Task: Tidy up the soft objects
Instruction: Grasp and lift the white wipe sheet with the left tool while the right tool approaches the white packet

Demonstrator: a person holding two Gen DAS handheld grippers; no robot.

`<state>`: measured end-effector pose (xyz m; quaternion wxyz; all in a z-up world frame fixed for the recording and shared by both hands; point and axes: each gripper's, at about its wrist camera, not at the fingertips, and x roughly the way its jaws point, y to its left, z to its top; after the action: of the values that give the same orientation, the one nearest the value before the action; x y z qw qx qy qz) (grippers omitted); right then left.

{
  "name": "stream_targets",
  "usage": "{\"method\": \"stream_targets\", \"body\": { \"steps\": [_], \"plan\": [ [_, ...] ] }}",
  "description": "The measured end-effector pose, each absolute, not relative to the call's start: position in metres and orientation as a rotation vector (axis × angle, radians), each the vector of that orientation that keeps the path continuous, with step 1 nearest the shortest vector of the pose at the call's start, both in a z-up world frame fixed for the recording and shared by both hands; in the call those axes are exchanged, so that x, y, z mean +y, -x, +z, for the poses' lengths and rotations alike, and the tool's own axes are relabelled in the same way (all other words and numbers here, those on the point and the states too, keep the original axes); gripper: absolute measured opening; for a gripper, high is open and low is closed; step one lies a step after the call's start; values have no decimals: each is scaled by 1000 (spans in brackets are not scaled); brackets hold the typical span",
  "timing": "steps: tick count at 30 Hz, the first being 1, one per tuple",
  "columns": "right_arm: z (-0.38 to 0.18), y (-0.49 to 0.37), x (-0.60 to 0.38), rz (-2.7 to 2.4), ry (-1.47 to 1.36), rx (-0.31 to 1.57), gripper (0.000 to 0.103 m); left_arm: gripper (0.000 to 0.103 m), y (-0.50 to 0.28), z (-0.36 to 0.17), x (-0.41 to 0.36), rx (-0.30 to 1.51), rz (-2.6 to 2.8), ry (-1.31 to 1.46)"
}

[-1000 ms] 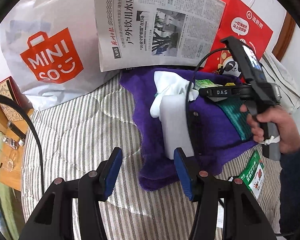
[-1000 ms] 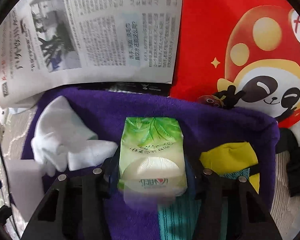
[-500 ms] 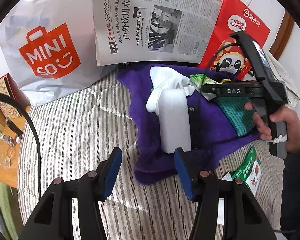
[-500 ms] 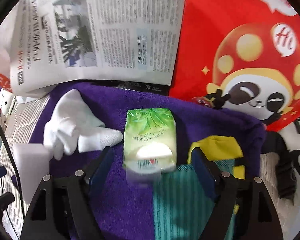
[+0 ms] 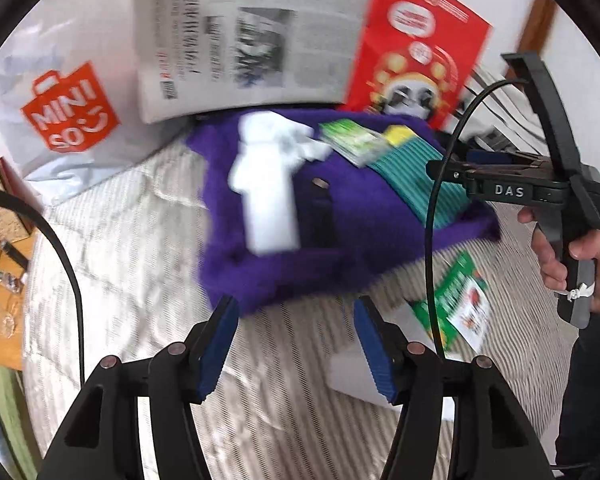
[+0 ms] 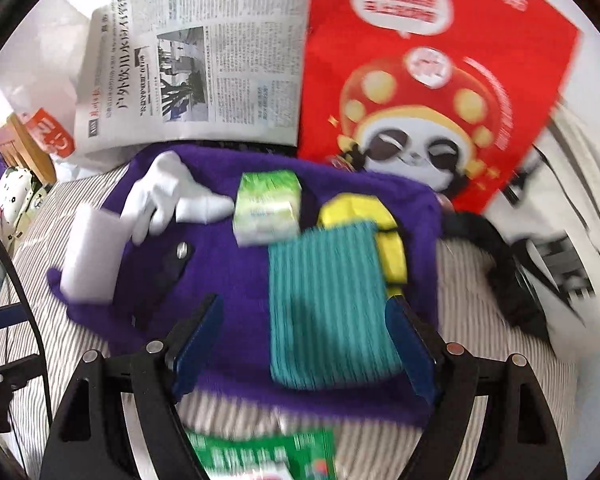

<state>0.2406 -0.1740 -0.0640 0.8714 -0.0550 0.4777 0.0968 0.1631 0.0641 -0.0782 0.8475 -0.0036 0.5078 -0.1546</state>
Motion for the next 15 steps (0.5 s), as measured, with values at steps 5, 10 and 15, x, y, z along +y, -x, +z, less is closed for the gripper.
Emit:
{"method": "stream_targets", "body": {
  "steps": [5, 10, 15],
  "plan": [
    [-62, -187, -205, 153, 88, 994, 82, 78, -140, -98, 39, 1074, -431, 7],
    [-73, -146, -227, 119, 78, 993, 82, 78, -126, -122, 29, 1111, -505, 19],
    [-90, -118, -254, 68, 26, 1021, 82, 85, -114, -134, 8, 1112, -564, -36]
  ]
}}
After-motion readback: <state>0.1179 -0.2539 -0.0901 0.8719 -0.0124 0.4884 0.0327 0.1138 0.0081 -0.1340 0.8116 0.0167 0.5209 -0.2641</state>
